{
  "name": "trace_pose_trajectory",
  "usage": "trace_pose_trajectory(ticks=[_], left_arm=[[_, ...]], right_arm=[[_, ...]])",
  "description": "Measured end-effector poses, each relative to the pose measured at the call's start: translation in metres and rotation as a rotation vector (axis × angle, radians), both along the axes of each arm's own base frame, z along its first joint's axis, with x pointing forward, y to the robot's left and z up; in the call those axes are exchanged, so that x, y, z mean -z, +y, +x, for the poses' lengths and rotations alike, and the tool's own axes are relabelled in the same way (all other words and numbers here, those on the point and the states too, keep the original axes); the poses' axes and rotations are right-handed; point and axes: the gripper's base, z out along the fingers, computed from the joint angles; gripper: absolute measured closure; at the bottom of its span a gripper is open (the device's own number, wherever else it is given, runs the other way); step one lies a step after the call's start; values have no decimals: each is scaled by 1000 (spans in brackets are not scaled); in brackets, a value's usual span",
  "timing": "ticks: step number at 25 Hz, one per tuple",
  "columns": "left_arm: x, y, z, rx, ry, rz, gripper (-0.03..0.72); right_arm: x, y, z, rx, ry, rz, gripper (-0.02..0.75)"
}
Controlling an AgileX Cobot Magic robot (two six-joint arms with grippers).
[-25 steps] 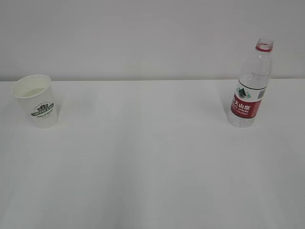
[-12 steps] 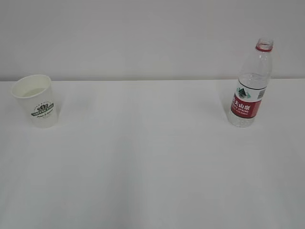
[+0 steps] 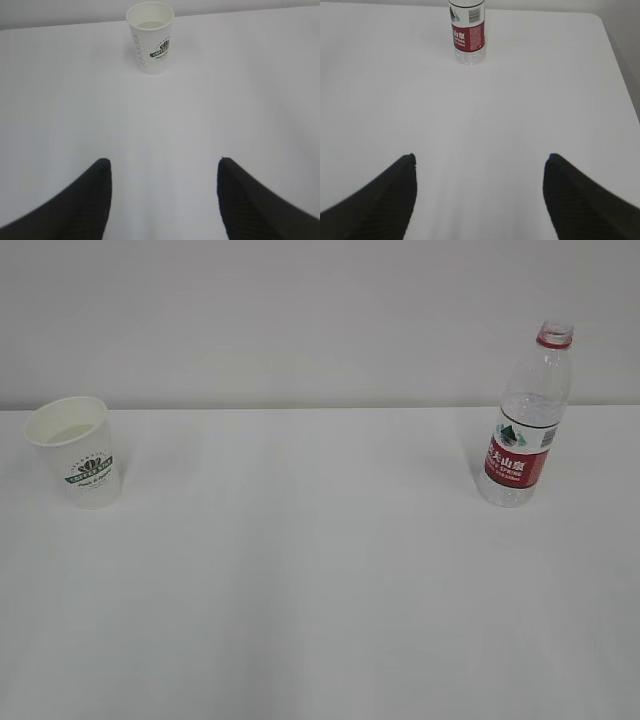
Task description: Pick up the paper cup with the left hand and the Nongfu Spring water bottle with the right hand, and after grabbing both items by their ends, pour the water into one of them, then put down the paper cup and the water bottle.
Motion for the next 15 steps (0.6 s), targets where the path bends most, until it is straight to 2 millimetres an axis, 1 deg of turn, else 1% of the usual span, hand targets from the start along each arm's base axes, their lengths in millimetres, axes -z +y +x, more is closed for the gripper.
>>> trace_pose_trajectory(ticks=[15], left_arm=[[0, 0, -1, 0, -4, 0, 219]], right_arm=[[0, 1, 0, -8, 3, 12, 149]])
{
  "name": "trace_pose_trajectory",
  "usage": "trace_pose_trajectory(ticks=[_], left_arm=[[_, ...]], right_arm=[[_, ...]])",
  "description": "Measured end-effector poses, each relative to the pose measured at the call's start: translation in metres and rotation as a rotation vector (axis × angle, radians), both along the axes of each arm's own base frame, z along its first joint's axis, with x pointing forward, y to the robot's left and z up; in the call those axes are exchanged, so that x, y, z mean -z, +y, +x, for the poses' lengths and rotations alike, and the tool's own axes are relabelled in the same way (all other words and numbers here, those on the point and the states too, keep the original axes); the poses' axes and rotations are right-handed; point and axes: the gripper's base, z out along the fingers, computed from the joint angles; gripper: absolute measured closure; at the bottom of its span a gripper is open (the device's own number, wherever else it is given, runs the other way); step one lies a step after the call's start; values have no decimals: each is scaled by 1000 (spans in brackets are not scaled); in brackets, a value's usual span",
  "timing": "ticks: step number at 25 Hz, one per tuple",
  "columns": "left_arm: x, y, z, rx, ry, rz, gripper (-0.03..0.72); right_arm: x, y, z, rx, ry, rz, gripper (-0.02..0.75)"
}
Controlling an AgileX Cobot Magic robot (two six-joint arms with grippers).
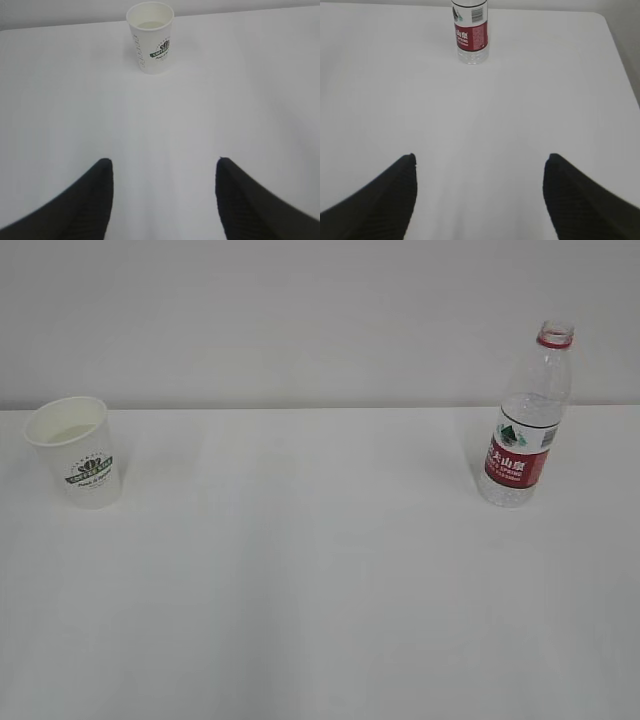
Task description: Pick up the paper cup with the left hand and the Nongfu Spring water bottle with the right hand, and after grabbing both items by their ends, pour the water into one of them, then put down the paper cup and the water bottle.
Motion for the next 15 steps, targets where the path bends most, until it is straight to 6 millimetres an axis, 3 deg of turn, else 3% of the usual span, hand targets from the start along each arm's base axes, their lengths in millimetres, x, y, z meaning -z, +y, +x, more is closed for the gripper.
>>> trace_pose_trajectory(ticks=[15], left_arm=[[0, 0, 0, 0, 0, 0, 223]], right_arm=[[0, 1, 0, -3, 1, 7, 150]])
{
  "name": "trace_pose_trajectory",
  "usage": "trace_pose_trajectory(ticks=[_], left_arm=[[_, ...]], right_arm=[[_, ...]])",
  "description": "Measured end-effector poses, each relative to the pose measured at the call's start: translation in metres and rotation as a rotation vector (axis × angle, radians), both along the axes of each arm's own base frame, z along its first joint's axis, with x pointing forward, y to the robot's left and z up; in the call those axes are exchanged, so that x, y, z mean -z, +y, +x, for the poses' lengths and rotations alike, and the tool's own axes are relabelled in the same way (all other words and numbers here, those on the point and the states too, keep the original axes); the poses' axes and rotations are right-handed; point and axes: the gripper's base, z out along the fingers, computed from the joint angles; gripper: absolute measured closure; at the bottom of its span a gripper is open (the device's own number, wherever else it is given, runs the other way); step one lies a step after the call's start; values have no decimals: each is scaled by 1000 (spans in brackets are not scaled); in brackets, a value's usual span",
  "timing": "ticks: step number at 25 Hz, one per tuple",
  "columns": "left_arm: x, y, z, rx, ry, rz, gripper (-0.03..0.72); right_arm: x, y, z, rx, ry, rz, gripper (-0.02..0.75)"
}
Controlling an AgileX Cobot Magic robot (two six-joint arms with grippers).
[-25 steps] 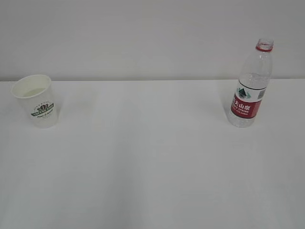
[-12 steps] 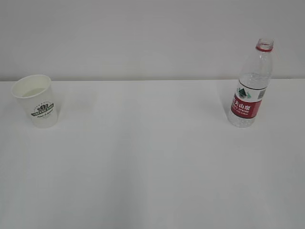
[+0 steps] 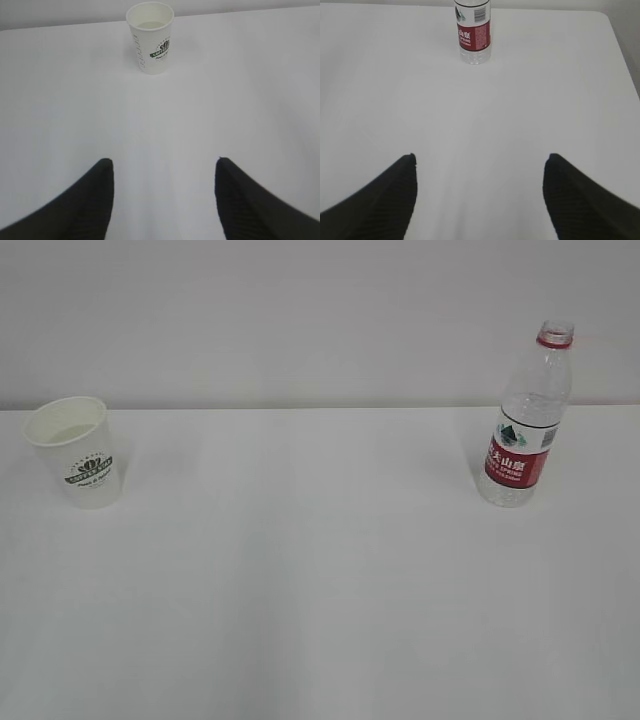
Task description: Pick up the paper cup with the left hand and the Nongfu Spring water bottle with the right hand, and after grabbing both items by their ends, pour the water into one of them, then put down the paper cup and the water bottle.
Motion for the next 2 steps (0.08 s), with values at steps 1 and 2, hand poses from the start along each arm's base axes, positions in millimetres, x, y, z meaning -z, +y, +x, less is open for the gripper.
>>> trace_pose_trajectory(ticks=[1, 2], left_arm=[[0, 0, 0, 0, 0, 0, 223], [0, 0, 0, 0, 0, 0, 223]], right_arm=[[0, 0, 0, 0, 0, 0, 150], [0, 0, 0, 0, 0, 0, 150]])
